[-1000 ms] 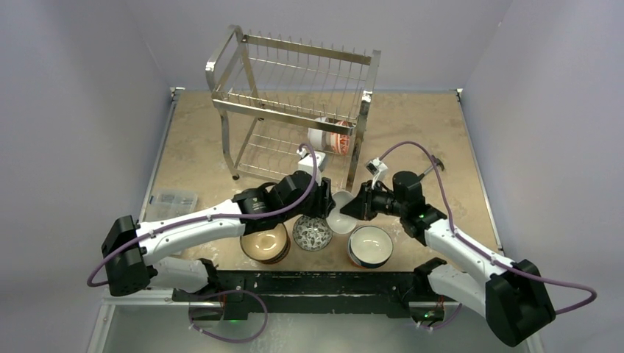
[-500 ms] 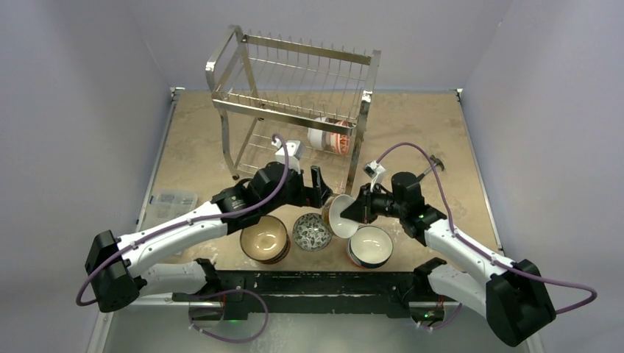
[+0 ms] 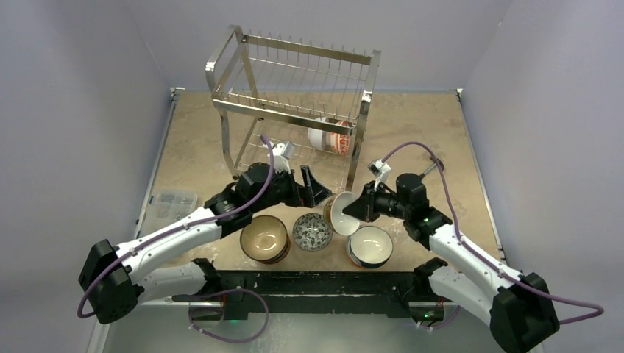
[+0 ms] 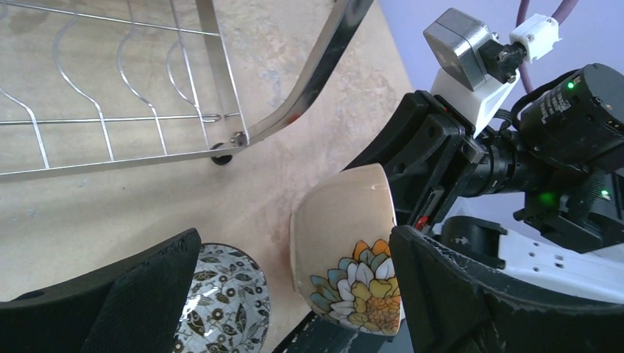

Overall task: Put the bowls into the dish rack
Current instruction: Pick up the bowl from the center of the board.

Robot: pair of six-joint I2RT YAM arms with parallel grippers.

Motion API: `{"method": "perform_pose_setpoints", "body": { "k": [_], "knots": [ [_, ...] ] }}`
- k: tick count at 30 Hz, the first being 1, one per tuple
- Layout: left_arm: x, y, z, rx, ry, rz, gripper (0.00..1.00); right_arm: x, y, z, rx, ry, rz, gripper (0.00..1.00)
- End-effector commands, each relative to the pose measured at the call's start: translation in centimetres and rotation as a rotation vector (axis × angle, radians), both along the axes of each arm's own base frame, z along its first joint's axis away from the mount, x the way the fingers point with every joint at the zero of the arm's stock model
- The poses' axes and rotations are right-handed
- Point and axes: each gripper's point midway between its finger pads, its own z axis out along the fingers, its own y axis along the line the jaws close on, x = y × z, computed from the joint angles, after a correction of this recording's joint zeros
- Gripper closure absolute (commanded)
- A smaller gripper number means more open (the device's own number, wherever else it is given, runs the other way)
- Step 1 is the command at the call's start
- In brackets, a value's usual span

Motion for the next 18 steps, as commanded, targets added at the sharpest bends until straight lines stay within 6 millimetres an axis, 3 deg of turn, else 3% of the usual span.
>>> {"method": "perform_pose_setpoints", "body": {
  "k": [1, 13, 18],
  "knots": [
    [-1.2, -1.1, 3.2, -0.179, -0.03, -0.101, 0.01, 1.4, 0.2, 3.8, 0.059, -0.122, -0.042, 1.0],
    [-6.0, -2.2, 4.0, -0.39, -0.038, -0.345, 0.02, 1.0, 0.4, 6.3, 0.133, -0.161, -0.044, 1.0],
    [-6.3, -2.6, 3.4, -0.377, -0.026, -0.365, 0.02, 0.7, 0.9, 7.1, 0.15, -0.166, -0.008, 1.0]
  ]
}}
